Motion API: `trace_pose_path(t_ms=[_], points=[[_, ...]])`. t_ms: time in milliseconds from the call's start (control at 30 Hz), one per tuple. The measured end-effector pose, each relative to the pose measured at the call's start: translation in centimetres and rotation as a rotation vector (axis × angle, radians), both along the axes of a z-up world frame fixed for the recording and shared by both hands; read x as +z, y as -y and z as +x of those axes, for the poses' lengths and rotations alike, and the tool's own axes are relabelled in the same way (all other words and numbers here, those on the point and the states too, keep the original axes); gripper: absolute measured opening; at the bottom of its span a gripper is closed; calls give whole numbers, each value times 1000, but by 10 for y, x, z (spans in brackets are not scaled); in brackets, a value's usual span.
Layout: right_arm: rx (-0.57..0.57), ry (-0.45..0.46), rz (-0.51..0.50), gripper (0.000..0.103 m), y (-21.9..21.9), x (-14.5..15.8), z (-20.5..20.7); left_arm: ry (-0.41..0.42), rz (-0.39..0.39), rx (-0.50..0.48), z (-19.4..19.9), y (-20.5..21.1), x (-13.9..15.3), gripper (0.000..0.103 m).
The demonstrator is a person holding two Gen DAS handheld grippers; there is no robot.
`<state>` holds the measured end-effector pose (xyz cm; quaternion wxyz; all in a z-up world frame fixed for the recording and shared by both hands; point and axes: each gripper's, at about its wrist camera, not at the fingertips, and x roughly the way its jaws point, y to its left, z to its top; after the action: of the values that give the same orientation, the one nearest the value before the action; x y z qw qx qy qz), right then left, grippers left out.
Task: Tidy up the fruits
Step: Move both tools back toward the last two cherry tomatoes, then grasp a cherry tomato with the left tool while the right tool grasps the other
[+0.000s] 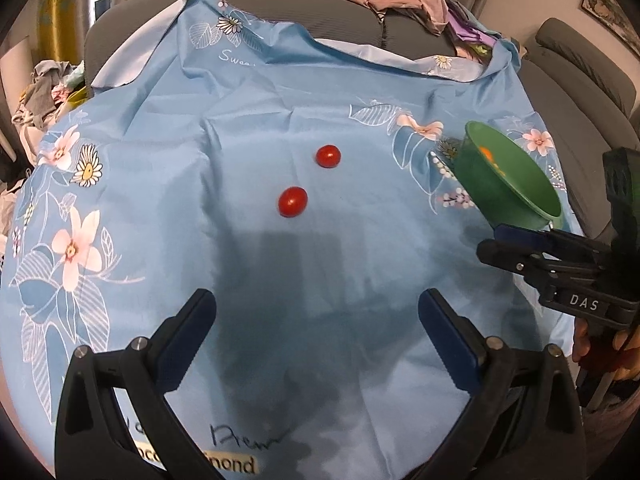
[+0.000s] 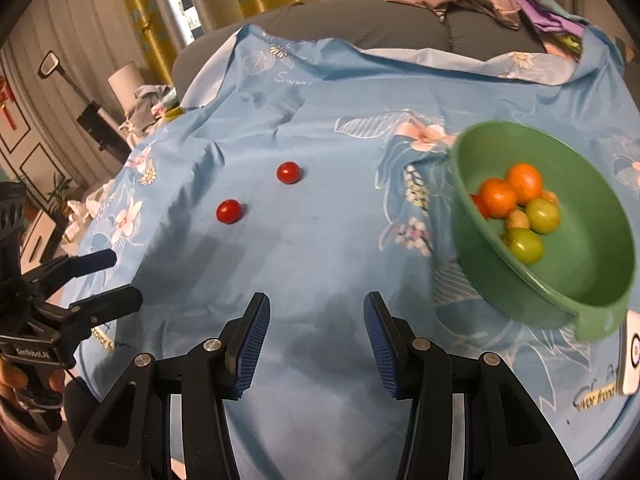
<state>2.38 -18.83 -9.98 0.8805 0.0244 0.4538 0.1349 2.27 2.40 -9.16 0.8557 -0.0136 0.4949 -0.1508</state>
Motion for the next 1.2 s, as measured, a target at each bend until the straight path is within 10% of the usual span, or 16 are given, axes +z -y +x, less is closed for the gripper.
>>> trace_pose_path(t_ms=[1200], points=[[163, -40, -70, 49, -76, -45, 159, -48, 59, -73, 106, 14, -60, 46]])
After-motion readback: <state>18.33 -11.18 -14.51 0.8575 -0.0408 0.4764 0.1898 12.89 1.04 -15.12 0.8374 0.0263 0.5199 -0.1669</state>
